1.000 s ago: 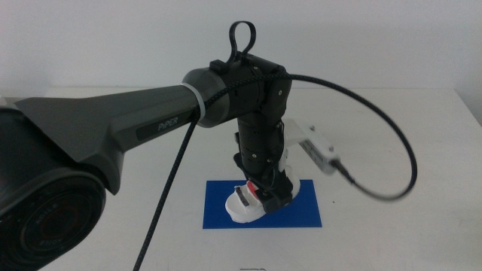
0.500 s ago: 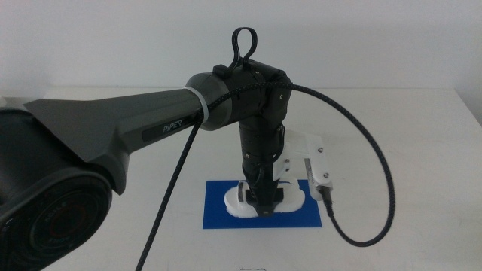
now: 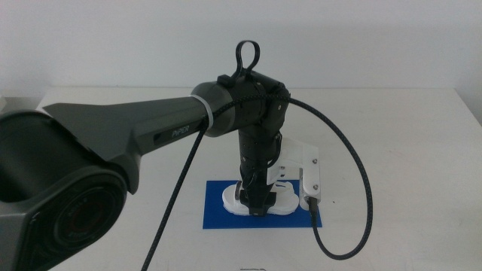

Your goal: Use one arm to grab the shoe from the table and place it on the mat.

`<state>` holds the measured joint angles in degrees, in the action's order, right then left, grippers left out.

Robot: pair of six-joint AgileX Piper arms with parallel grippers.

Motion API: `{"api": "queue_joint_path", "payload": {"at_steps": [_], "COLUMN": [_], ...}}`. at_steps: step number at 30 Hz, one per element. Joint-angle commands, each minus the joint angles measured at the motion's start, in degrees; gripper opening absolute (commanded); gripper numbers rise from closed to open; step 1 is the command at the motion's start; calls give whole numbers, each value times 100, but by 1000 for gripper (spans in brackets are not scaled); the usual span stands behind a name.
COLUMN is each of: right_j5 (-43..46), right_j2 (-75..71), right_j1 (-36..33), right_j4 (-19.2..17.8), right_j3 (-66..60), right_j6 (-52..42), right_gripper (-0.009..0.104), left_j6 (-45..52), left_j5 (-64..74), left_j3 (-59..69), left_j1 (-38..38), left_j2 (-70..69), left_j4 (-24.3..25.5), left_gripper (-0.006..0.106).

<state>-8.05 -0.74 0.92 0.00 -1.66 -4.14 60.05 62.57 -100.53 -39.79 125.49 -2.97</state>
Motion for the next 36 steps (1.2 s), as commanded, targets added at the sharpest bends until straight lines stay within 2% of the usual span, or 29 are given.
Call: {"api": "queue_joint_path", "payload": {"at_steps": [1, 12, 16, 17, 18, 25, 30, 36], "right_j5": [433, 433, 433, 433, 433, 433, 433, 433], "right_j2": [-111, -111, -111, -111, -111, -111, -111, -111], "right_j1": [-9, -9, -9, -9, -9, -9, -9, -9], "right_j4": [-51, -51, -51, -51, -51, -51, -51, -51], "right_j3": [106, 106, 106, 106, 106, 106, 106, 106], "right_j6": [-25, -25, -25, -25, -25, -25, -25, -25], "right_gripper": [94, 94, 94, 94, 94, 94, 94, 94], "left_j6": [63, -233, -291, -291, -397, -485, -594, -844], "left_j5": [-113, -277, -214, -212, -212, -212, -107, 773], "left_j3": [-162, -162, -162, -162, -162, -162, -267, -862], "left_j1": [-1, -1, -1, -1, -1, -1, -1, -1], "left_j2": [-323, -242, -242, -242, -242, -242, -254, -407], "left_j4": [-9, -77, -77, -77, -77, -52, -70, -36], "left_gripper": [2, 2, 7, 11, 32, 77, 94, 94]}}
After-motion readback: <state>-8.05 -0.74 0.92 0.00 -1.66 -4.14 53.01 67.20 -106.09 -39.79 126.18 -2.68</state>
